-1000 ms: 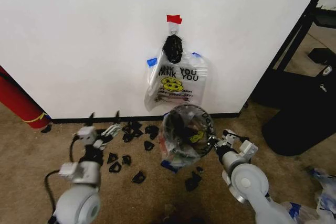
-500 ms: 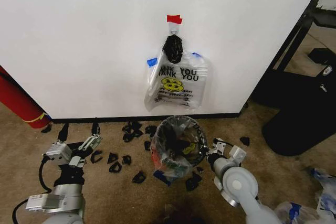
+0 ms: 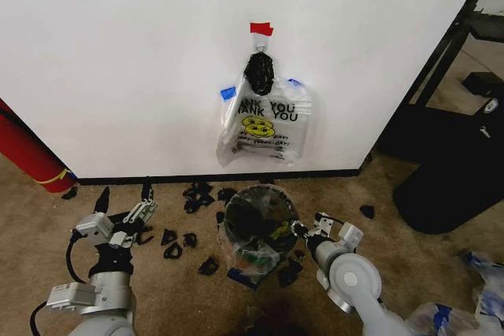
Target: Pick up the garbage bag from the wall and place it over the trash bin.
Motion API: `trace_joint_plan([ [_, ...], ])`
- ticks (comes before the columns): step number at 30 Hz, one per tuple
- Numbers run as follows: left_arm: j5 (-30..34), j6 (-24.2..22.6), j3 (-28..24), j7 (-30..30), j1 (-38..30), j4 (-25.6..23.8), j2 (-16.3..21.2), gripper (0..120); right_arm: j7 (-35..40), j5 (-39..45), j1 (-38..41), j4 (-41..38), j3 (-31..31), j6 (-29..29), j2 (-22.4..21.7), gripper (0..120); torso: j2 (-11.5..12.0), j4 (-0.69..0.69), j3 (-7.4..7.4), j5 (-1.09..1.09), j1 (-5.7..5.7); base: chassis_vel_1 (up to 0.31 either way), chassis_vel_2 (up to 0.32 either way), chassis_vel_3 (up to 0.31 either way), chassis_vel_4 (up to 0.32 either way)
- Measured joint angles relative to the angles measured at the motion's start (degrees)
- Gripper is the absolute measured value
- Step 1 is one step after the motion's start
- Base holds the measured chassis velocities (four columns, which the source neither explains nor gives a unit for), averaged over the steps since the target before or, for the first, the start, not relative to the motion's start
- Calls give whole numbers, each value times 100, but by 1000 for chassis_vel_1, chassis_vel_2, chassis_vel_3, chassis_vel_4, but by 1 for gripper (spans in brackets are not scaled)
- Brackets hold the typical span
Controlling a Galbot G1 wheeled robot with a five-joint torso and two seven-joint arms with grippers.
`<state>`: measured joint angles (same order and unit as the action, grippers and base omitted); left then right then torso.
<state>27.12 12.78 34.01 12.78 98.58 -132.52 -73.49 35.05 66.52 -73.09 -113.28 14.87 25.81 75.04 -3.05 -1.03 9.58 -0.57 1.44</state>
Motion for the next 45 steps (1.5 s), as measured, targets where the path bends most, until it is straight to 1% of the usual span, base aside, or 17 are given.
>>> trace_joint_plan([
  [3,-1,25,8,-8,-5,36,26,100,-110,-90,-45,0,16,1,8,64,0,0,0,-1,0,0,0,0,0],
  [4,-2,32,5,-14,-3,39,29,100,-166,-121,-63,2,17,1,8,66,0,0,0,-1,0,0,0,0,0],
  [6,-11,50,-13,-27,8,40,30,100,-263,-177,-79,27,18,-7,9,75,0,0,0,0,0,0,0,0,0],
  [7,-11,50,-13,-27,8,40,30,100,-263,-177,-79,27,18,-7,9,75,0,0,0,0,0,0,0,0,0],
  [12,-43,78,-46,-37,38,49,22,100,-393,-244,-89,90,32,-38,-16,96,0,0,0,0,0,0,0,0,0],
  [13,-60,80,-53,-38,38,54,23,100,-413,-247,-95,95,36,-39,-30,98,0,0,0,0,0,0,0,0,0],
  [17,-130,88,-82,-44,38,66,26,100,-481,-278,-118,118,41,-39,-72,100,0,0,0,0,0,0,0,0,0],
  [29,-265,88,-172,-54,32,51,25,100,-823,-516,-162,145,-14,-65,-220,100,0,0,0,0,0,0,0,0,0],
  [34,-292,73,-202,-53,29,37,25,100,-1168,-827,-166,168,-93,-61,-325,100,0,0,0,0,0,0,0,0,0],
  [43,-294,70,-205,-53,45,38,19,100,-1499,-1302,-170,299,-175,-115,-367,100,0,0,0,0,0,0,0,0,0],
  [45,-294,69,-199,-53,51,38,19,100,-1653,-1524,-161,356,-199,-172,-392,100,0,0,0,0,0,0,0,0,0],
])
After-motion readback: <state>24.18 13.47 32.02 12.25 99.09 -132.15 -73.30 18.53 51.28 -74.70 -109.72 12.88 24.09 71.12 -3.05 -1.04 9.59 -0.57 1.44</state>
